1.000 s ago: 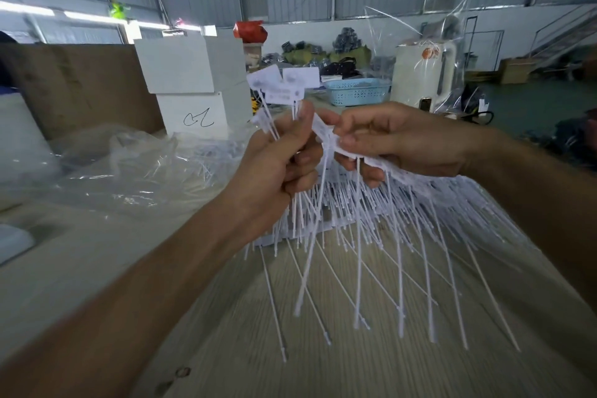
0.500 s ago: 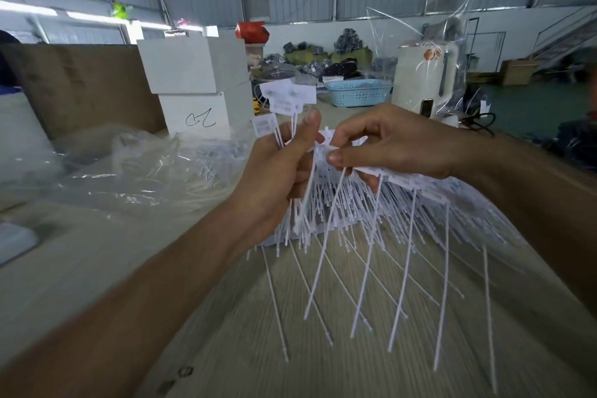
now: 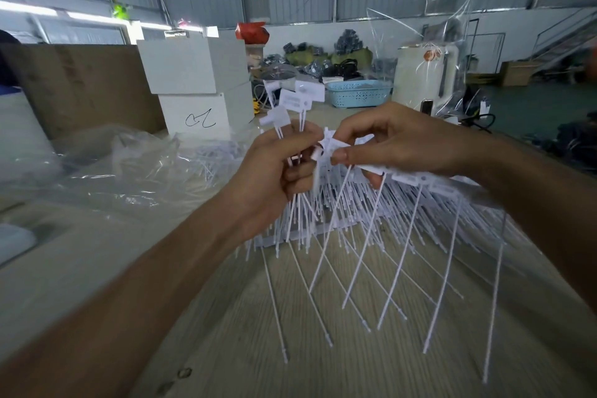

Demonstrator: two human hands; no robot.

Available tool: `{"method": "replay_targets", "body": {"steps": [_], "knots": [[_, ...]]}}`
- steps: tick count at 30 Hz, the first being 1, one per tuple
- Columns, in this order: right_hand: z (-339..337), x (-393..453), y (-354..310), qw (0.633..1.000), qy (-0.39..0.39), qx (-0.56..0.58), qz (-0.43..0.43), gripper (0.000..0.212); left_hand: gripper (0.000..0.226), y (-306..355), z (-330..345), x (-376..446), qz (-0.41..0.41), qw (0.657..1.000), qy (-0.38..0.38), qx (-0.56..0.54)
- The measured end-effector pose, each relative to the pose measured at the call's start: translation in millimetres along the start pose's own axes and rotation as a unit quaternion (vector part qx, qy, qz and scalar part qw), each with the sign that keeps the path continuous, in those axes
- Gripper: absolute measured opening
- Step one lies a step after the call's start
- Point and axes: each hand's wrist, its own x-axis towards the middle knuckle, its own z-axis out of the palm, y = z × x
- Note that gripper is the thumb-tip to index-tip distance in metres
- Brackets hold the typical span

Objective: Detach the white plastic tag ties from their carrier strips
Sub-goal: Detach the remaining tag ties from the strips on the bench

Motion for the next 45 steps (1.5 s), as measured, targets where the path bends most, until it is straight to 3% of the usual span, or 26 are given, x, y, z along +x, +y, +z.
{"method": "replay_targets", "body": {"steps": [6, 11, 16, 24, 29, 34, 38, 43, 45], "knots": [[-8, -1, 7, 0.999, -0.036, 0.014, -0.006, 0.017, 0.023, -5, -5, 4, 0.015, 0.998, 0.02, 0.056], [-20, -5, 7, 0.991, -0.048, 0.128, -0.008, 0.017, 0.02, -8, -9, 2, 0.031, 0.996, 0.021, 0.086], [-11, -4, 7, 0.994, -0.078, 0.081, 0.003, 0.021, 0.013, -13, -3, -3, 0.027, 0.991, 0.012, 0.13], [-8, -4, 5, 0.999, -0.034, 0.023, -0.01, 0.028, 0.022, -11, 1, -6, -0.005, 0.992, 0.006, 0.129], [-10, -5, 3, 0.998, -0.014, 0.061, -0.027, 0.026, 0.035, -9, 4, -7, -0.02, 0.989, 0.02, 0.146], [-14, -5, 3, 0.996, 0.002, 0.082, -0.048, 0.028, 0.019, -9, 2, -9, -0.045, 0.973, 0.037, 0.224], [-14, -4, 4, 0.996, 0.01, 0.076, -0.038, 0.029, 0.033, -9, 1, -9, -0.048, 0.973, 0.048, 0.22], [-18, -3, 5, 0.995, 0.026, 0.093, -0.015, 0.027, 0.033, -9, 0, -6, -0.012, 0.966, 0.05, 0.252], [-18, -3, 8, 0.995, 0.021, 0.093, 0.013, 0.03, 0.031, -9, -1, -5, -0.03, 0.98, 0.044, 0.189]]}}
